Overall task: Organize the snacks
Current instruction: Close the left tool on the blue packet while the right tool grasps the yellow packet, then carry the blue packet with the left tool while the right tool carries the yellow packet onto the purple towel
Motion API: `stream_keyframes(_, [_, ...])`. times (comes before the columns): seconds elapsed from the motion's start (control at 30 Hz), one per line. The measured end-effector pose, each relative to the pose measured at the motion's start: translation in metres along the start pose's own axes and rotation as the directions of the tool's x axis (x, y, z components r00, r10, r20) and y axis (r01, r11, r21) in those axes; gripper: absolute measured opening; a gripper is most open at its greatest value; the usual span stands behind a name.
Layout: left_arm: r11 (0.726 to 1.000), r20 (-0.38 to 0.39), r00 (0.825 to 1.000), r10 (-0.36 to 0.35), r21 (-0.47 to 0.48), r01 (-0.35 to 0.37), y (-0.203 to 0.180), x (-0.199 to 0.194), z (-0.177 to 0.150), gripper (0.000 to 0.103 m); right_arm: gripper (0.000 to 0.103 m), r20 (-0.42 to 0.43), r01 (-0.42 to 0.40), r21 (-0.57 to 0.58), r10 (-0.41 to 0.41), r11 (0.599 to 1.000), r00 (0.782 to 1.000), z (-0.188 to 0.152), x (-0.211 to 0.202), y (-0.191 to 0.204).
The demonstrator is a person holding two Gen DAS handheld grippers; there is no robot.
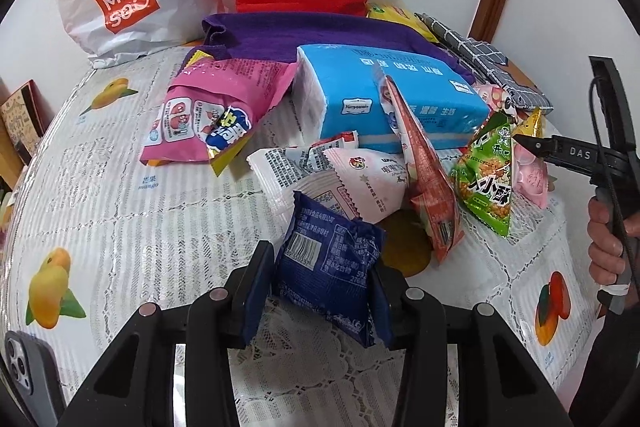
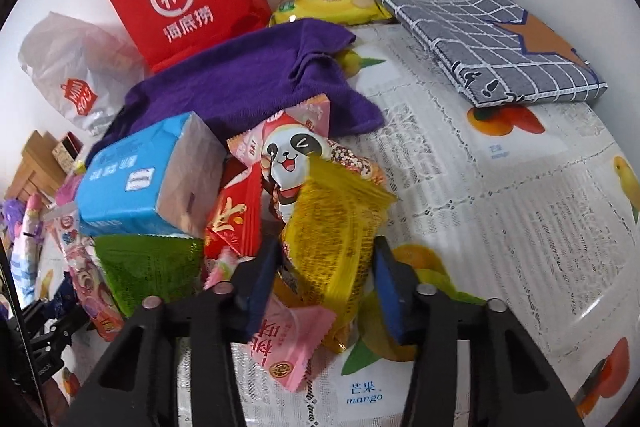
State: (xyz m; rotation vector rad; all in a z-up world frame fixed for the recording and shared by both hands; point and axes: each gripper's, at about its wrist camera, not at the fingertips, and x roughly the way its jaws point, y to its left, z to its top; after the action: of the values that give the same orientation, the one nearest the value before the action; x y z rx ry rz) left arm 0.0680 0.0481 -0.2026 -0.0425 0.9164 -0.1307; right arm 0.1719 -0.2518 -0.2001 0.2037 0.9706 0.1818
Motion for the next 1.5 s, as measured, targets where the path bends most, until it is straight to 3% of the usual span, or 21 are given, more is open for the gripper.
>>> stream_keyframes(0.47, [0.999, 0.054, 0.998, 0.015, -0.037, -0.013, 0.001, -0.033, 0.001, 0.042, 0.038, 0.133, 0.017, -0.043, -0.011, 0.999, 0.991, -0.002, -0.064, 0.012])
stream_keyframes(1.0, [0.998, 0.126, 0.992, -0.004, -0.067, 0.013, -0.014, -0.062, 0.030, 0.042, 0.038, 0.222, -0.033, -0.160, 0.069, 0.987, 0.973, -0.006, -0.116, 0.056])
stream_keyframes(1.5, [0.999, 0.174, 0.985, -0.005, -0.048, 0.013, -0.027, -0.058, 0.100, 0.042, 0.038, 0.276, -0.031, -0.233, 0.097, 0.972, 0.956, 0.050, -0.109, 0.098])
